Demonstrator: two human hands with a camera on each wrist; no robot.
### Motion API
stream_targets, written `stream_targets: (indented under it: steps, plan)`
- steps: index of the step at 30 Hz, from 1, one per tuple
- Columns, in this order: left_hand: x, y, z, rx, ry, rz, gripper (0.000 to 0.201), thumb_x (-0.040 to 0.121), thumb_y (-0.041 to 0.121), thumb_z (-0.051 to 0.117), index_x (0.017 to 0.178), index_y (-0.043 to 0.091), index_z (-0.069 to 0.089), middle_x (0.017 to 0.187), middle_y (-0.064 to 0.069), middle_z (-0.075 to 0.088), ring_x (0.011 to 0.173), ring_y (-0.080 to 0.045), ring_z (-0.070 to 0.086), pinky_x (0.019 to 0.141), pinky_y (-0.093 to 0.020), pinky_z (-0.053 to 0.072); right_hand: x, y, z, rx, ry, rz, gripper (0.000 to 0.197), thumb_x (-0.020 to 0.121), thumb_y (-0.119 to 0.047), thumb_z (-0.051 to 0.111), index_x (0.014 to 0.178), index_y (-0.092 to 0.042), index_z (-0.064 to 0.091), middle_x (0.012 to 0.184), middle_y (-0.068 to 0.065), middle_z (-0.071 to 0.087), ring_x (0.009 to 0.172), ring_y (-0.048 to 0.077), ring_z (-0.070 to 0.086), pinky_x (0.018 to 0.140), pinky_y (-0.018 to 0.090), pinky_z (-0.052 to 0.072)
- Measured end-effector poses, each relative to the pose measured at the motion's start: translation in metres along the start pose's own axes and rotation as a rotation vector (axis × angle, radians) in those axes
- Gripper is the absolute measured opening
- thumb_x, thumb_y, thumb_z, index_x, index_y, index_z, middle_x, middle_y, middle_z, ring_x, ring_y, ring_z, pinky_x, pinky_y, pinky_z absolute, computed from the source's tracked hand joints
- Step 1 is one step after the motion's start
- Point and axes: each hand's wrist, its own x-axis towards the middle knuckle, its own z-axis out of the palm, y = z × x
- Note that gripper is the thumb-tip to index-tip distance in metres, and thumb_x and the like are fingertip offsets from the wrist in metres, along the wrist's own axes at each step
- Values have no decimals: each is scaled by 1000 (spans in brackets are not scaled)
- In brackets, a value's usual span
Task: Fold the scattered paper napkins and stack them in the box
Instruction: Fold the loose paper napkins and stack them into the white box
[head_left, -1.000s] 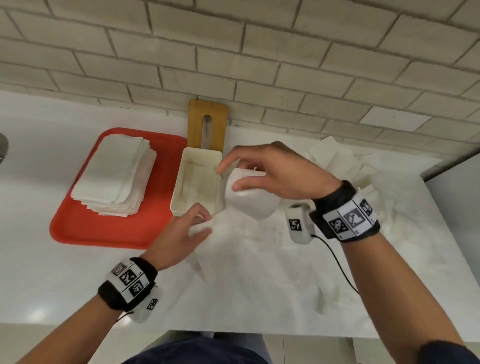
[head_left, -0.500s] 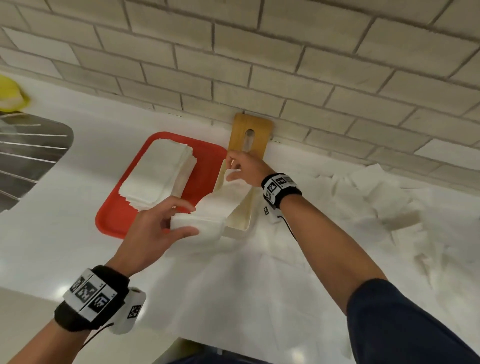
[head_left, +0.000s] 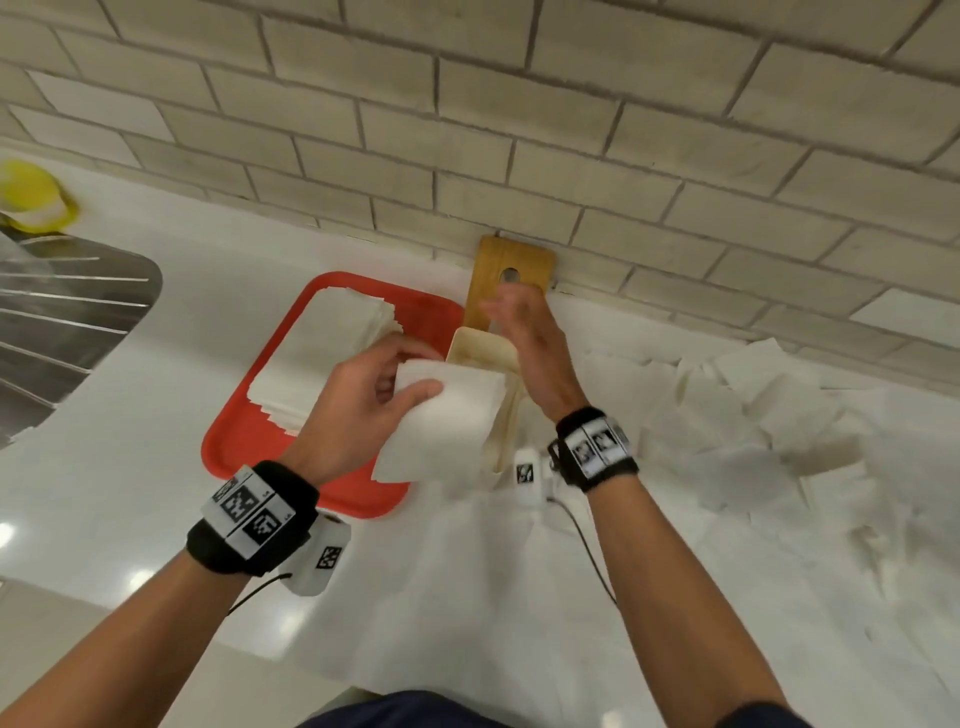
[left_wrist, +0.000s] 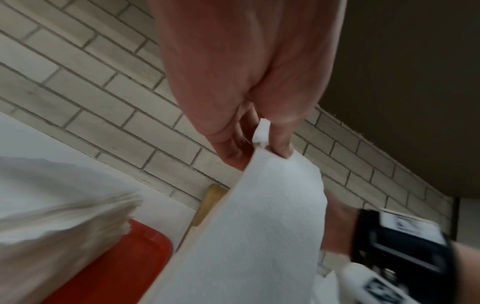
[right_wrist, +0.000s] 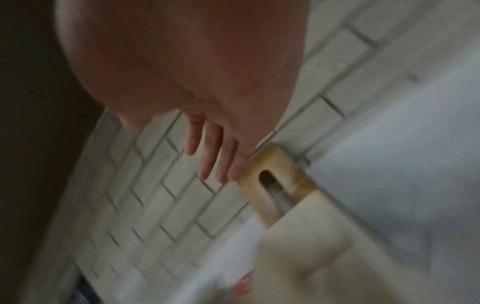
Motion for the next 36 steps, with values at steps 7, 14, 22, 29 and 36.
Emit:
stream_targets:
  steps: [7, 14, 22, 29, 36]
  plan:
    - [65, 14, 29, -93, 219, 110, 23, 108, 19, 62, 131, 21, 58, 108, 5, 67, 93, -9, 64, 76, -22, 51, -91, -8, 34, 184, 189, -40, 76, 101, -11, 73, 149, -34, 18, 134, -27, 61, 114, 15, 74, 96, 39, 63]
    - [69, -46, 58, 191, 134, -245, 43, 111, 34, 51, 147, 11, 47, 122, 1, 66, 112, -22, 67, 85, -28, 46, -70, 18, 49, 8, 271, 186, 51, 97, 2, 52, 125, -36, 33, 82, 6, 66, 60, 28, 63, 57, 36, 48]
    - [34, -93, 76, 481, -120, -433, 58, 100, 5, 45, 157, 13, 34, 134, -27, 62, 122, -48, 61, 101, -55, 52, -24, 45, 78, -410, -176, 658, 88, 104, 2, 50, 170, -5, -7, 170, 19, 31, 153, 36, 40, 119, 40, 42]
    - [26, -87, 78, 527, -81, -345, 60, 97, 3, 48, 155, 16, 36, 129, -24, 63, 117, -49, 61, 95, -58, 53, -43, 19, 17, -487, -35, 497, 53, 104, -14, 52, 154, -13, 38, 140, 16, 64, 122, 35, 66, 91, 35, 54]
    - [2, -53, 104, 478, 68, 107, 36, 97, 3, 62, 132, 12, 59, 128, -7, 64, 115, -26, 59, 97, -40, 52, -88, 111, -123, -948, -205, 640, 84, 87, -37, 80, 156, -20, 35, 151, 10, 48, 140, 37, 50, 111, 47, 45]
